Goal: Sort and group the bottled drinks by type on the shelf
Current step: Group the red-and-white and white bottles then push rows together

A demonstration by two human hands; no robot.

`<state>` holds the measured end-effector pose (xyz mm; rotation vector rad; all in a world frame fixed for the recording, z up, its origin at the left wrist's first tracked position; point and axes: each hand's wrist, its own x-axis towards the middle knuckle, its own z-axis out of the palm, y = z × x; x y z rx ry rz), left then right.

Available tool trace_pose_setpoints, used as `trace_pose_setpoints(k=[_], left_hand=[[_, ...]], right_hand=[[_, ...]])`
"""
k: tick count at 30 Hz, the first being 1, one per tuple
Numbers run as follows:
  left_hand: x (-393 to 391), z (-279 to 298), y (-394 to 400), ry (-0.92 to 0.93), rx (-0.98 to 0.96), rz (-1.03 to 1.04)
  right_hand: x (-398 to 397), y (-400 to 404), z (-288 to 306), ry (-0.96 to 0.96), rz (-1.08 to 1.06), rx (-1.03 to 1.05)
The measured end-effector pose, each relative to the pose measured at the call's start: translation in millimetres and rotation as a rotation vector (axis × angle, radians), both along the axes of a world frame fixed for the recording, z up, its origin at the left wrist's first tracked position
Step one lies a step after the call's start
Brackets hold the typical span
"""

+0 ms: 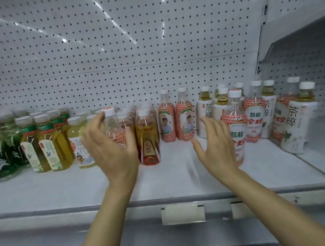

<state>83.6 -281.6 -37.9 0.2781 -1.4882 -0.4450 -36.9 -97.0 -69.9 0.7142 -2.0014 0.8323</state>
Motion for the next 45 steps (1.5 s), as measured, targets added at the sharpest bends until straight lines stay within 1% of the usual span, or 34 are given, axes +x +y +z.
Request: trace_pose_setpoints(k=[1, 2, 4, 6, 8, 10, 13, 18, 21, 23, 25, 27, 32, 37, 45], left_hand=[[7, -10, -4, 0.009, 0.138, -0.006], [10, -20, -11, -0.035, 0.261, -0.012], [8, -37, -25, -0.207, 0.434, -0.059], [2, -50, -35, -0.379, 0.560, -0.160], [-4, -58, -36, -0.491, 0.628, -0.213], [-7, -62, -30, -0.536, 0.642, -0.178], [-9, -62, -8, -0.559, 0.612, -0.202], [-25, -71, 40, -0.583, 0.494, -0.425], [-47, -72, 59, -0.604, 0.472, -0.490], [-62, -70, 64, -0.617, 0.477, -0.505], [-76, -67, 67, -0.623, 0.481, -0.490], [-86, -66, 69, -0.627, 0.494, -0.450], [-105, -69, 77, -0.636, 0.556, -0.375], [-126, -57, 75, -0.664, 0.596, -0.316], [-160, -51, 68, -0.721, 0.643, -0.259]], right_hand=[[7, 13, -3, 0.031, -0.022, -0.032], [11, 26, -5, 0.048, -0.054, -0.072], [12, 48, -9, 0.003, -0.111, -0.184], [8, 65, -12, -0.130, -0.135, -0.275], [0, 75, -16, -0.323, -0.091, -0.304], [-8, 80, -22, -0.475, 0.021, -0.302], [-19, 81, -28, -0.542, 0.110, -0.279], [-37, 74, -29, -0.570, 0.068, -0.309], [-44, 68, -33, -0.602, 0.054, -0.303], [-47, 65, -34, -0.627, -0.015, -0.267], [-49, 60, -34, -0.636, -0.095, -0.233], [-50, 53, -33, -0.660, -0.115, -0.222], [-52, 19, -34, -0.684, -0.054, -0.186], [-60, -16, -33, -0.697, -0.016, -0.186], [-91, -43, -28, -0.672, -0.068, -0.180]])
